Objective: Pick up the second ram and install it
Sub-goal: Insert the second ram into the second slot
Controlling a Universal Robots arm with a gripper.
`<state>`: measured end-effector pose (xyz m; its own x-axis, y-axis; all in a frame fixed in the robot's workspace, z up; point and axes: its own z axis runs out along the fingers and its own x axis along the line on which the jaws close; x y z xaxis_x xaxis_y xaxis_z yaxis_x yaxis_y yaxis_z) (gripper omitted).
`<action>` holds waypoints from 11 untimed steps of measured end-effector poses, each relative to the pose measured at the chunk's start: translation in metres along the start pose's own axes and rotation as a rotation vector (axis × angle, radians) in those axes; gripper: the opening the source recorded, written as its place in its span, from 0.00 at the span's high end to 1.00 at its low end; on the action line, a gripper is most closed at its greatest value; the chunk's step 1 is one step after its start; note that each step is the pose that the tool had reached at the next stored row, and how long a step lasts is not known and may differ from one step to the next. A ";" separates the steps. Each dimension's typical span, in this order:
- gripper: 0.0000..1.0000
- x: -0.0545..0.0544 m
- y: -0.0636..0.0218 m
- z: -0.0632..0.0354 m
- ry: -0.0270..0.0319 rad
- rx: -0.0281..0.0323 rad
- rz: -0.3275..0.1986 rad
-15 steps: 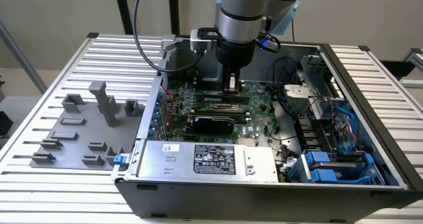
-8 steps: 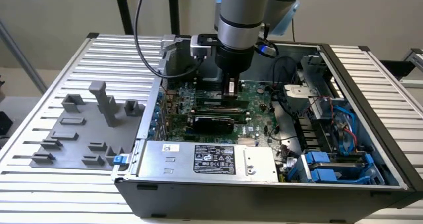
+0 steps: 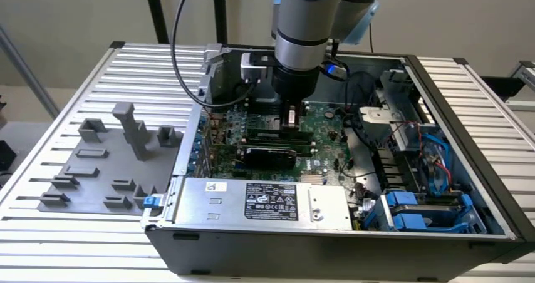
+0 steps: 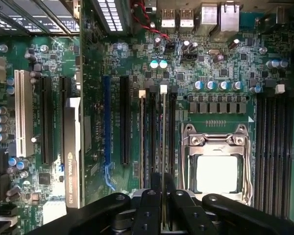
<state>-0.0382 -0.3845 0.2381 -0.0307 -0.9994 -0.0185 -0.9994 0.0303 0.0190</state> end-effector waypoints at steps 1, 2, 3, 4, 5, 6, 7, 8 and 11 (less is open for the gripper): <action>1.00 0.000 0.0000 0.0018 -0.0001 0.0000 0.000; 1.00 0.000 -0.0001 0.0036 -0.0002 0.0001 0.000; 1.00 0.000 0.0000 0.0044 -0.0001 0.0001 0.000; 1.00 0.000 0.0000 0.0045 0.0000 0.0001 0.000; 1.00 0.000 0.0000 0.0045 0.0001 0.0001 0.000; 1.00 0.000 0.0000 0.0045 0.0001 0.0001 0.000; 1.00 0.000 0.0000 0.0045 0.0002 0.0000 0.000; 1.00 0.000 -0.0001 0.0048 0.0000 0.0001 0.000; 1.00 0.000 -0.0001 0.0058 0.0000 0.0002 0.000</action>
<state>-0.0382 -0.3844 0.2322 -0.0307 -0.9994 -0.0185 -0.9994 0.0303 0.0188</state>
